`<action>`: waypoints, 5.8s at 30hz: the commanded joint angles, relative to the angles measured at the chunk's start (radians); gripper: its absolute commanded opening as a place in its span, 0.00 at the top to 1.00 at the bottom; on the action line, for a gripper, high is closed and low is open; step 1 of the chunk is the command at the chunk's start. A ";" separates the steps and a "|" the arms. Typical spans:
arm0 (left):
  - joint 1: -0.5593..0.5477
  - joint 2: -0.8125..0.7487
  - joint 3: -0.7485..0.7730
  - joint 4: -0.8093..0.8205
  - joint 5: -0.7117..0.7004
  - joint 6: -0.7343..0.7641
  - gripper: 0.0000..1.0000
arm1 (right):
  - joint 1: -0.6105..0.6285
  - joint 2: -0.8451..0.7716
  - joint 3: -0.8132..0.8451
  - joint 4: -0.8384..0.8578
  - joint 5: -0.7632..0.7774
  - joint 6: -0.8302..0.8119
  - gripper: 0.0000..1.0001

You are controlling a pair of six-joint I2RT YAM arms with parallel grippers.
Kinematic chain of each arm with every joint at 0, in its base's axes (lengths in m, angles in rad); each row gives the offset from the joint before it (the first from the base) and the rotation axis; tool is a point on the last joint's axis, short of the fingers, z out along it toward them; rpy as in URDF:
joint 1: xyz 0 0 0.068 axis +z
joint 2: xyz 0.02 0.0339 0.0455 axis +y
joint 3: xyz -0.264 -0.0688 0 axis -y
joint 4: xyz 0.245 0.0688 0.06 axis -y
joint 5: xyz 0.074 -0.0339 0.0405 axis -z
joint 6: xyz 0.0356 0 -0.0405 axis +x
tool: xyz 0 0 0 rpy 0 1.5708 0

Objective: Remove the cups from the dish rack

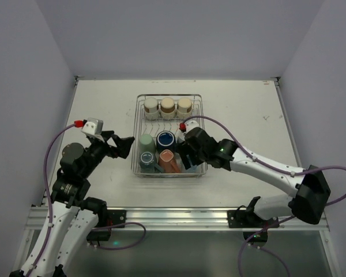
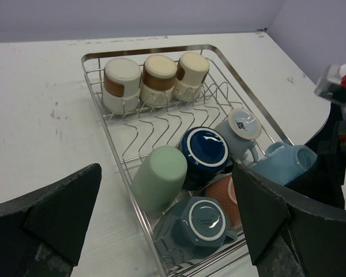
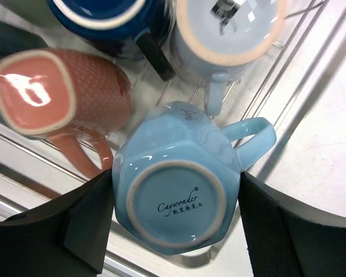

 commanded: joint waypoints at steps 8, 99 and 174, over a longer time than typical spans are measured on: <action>0.004 0.077 0.081 0.101 0.333 -0.158 0.00 | -0.001 -0.331 0.011 0.212 0.048 0.006 0.81; 0.361 1.576 1.092 -0.347 -0.508 0.029 0.54 | -0.148 -0.380 -0.236 0.431 -0.412 0.071 0.01; 0.148 0.206 -0.024 0.584 0.860 -0.790 0.21 | 0.034 -0.302 -0.111 1.016 -0.263 0.350 0.98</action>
